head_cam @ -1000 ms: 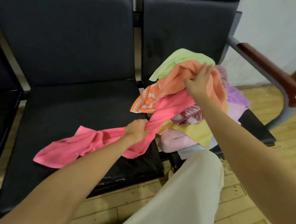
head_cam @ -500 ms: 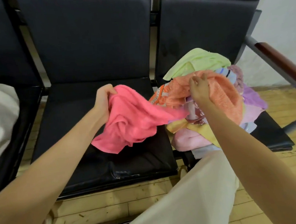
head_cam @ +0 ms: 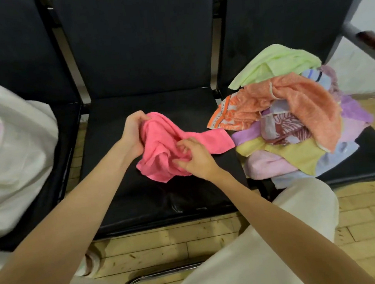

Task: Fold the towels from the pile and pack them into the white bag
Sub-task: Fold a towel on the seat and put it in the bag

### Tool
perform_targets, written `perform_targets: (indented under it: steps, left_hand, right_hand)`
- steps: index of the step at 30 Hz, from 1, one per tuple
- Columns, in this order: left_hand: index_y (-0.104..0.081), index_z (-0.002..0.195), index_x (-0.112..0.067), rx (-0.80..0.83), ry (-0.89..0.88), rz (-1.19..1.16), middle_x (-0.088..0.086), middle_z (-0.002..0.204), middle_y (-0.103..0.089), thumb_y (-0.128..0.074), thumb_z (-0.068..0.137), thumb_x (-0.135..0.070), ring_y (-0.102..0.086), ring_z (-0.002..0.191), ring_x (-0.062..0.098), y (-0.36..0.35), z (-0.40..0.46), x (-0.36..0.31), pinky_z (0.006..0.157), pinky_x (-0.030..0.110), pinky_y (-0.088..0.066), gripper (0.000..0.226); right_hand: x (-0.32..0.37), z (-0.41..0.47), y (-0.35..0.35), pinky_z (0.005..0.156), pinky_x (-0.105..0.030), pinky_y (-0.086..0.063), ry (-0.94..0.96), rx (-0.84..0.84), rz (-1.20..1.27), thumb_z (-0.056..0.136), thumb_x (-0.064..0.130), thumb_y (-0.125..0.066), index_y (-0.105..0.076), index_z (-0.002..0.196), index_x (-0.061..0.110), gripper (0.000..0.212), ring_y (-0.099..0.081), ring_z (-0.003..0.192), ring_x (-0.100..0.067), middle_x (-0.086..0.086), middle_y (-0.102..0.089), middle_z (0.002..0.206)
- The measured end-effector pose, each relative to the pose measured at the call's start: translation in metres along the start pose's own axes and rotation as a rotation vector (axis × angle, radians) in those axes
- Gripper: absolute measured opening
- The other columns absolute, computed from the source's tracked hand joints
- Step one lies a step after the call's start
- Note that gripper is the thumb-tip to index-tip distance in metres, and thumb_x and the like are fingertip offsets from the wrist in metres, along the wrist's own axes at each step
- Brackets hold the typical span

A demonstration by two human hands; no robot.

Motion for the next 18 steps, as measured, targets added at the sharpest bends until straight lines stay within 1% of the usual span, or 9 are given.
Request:
perform_targets:
  steps: [4, 7, 9, 10, 12, 14, 15, 17, 18]
  left_hand:
    - [-0.059, 0.043, -0.013, 0.034, 0.083, -0.026, 0.004, 0.054, -0.058, -0.042, 0.082, -0.019, -0.057, 0.054, 0.02, 0.009, -0.003, 0.004, 0.067, 0.028, -0.045, 0.043]
    - [-0.059, 0.067, -0.009, 0.036, 0.123, -0.04, 0.005, 0.058, -0.061, -0.045, 0.082, -0.02, -0.059, 0.056, 0.02, 0.016, -0.004, 0.001, 0.068, 0.029, -0.046, 0.023]
    - [-0.058, 0.076, -0.009, 0.046, 0.103, -0.034, 0.003, 0.064, -0.063, -0.047, 0.082, -0.019, -0.061, 0.058, 0.018, 0.024, 0.0, -0.006, 0.067, 0.029, -0.047, 0.016]
    - [-0.06, 0.082, -0.008, 0.028, 0.086, -0.015, 0.004, 0.071, -0.065, -0.05, 0.082, -0.018, -0.064, 0.065, 0.018, 0.031, 0.005, -0.009, 0.07, 0.03, -0.049, 0.014]
    - [-0.064, 0.095, -0.006, -0.093, 0.01, 0.116, 0.006, 0.087, -0.066, -0.058, 0.085, -0.015, -0.063, 0.08, 0.019, 0.053, 0.021, -0.013, 0.074, 0.032, -0.051, 0.015]
    - [-0.06, 0.11, -0.004, -0.226, -0.101, 0.331, 0.008, 0.092, -0.062, -0.059, 0.089, -0.012, -0.059, 0.08, 0.016, 0.073, 0.034, -0.015, 0.072, 0.029, -0.051, 0.023]
    - [-0.057, 0.116, -0.006, -0.278, -0.15, 0.434, 0.008, 0.097, -0.06, -0.059, 0.089, -0.011, -0.058, 0.084, 0.015, 0.08, 0.037, -0.016, 0.076, 0.028, -0.05, 0.028]
    - [-0.056, 0.119, -0.01, -0.32, -0.241, 0.627, 0.003, 0.107, -0.056, -0.061, 0.087, -0.01, -0.055, 0.097, 0.014, 0.088, 0.036, -0.014, 0.086, 0.027, -0.045, 0.032]
    - [-0.058, 0.117, -0.01, -0.299, -0.269, 0.715, 0.001, 0.108, -0.056, -0.062, 0.086, -0.01, -0.055, 0.1, 0.013, 0.088, 0.034, -0.011, 0.087, 0.025, -0.042, 0.031]
  right_hand:
    - [0.015, 0.008, -0.006, 0.082, -0.025, -0.048, 0.029, -0.112, 0.054, 0.077, 0.027, -0.075, -0.06, 0.114, 0.017, 0.041, -0.053, 0.093, -0.011, 0.005, -0.051, 0.107]
    - [0.025, 0.018, -0.008, 0.082, -0.021, -0.046, 0.068, -0.133, 0.143, 0.086, 0.008, -0.062, -0.064, 0.105, 0.009, 0.019, -0.054, 0.088, -0.01, 0.003, -0.054, 0.1]
    - [0.026, 0.026, -0.003, 0.075, -0.015, -0.044, -0.001, -0.136, 0.293, 0.089, 0.0, -0.054, -0.061, 0.097, 0.008, 0.014, -0.054, 0.081, -0.005, 0.007, -0.057, 0.088]
    - [0.025, 0.031, 0.001, 0.074, -0.014, -0.044, -0.043, -0.142, 0.368, 0.089, -0.002, -0.052, -0.06, 0.095, 0.008, 0.015, -0.055, 0.08, -0.004, 0.008, -0.058, 0.085]
    - [0.023, 0.043, 0.011, 0.074, -0.015, -0.045, -0.077, -0.196, 0.416, 0.089, -0.003, -0.053, -0.061, 0.093, 0.009, 0.015, -0.058, 0.081, -0.004, 0.009, -0.061, 0.085]
    - [0.019, 0.055, 0.018, 0.075, -0.016, -0.045, -0.098, -0.256, 0.368, 0.088, 0.0, -0.057, -0.063, 0.096, 0.009, 0.013, -0.059, 0.083, -0.007, 0.005, -0.063, 0.088]
    - [0.015, 0.061, 0.02, 0.076, -0.015, -0.044, -0.128, -0.28, 0.319, 0.088, 0.004, -0.061, -0.064, 0.1, 0.009, 0.013, -0.059, 0.085, -0.007, 0.001, -0.064, 0.093]
    - [0.005, 0.069, 0.02, 0.082, -0.016, -0.044, -0.213, -0.282, 0.187, 0.086, 0.012, -0.067, -0.061, 0.109, 0.008, 0.024, -0.055, 0.09, -0.008, -0.006, -0.058, 0.106]
    - [0.001, 0.071, 0.019, 0.085, -0.019, -0.045, -0.244, -0.266, 0.134, 0.085, 0.012, -0.068, -0.06, 0.111, 0.008, 0.027, -0.053, 0.091, -0.009, -0.007, -0.055, 0.11]
Point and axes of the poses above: each hand's wrist, its own z-axis towards the middle knuckle, its own y-axis out of the back of the hand, x = y × z, the point moved 7 cm from there along z, towards the middle knuckle
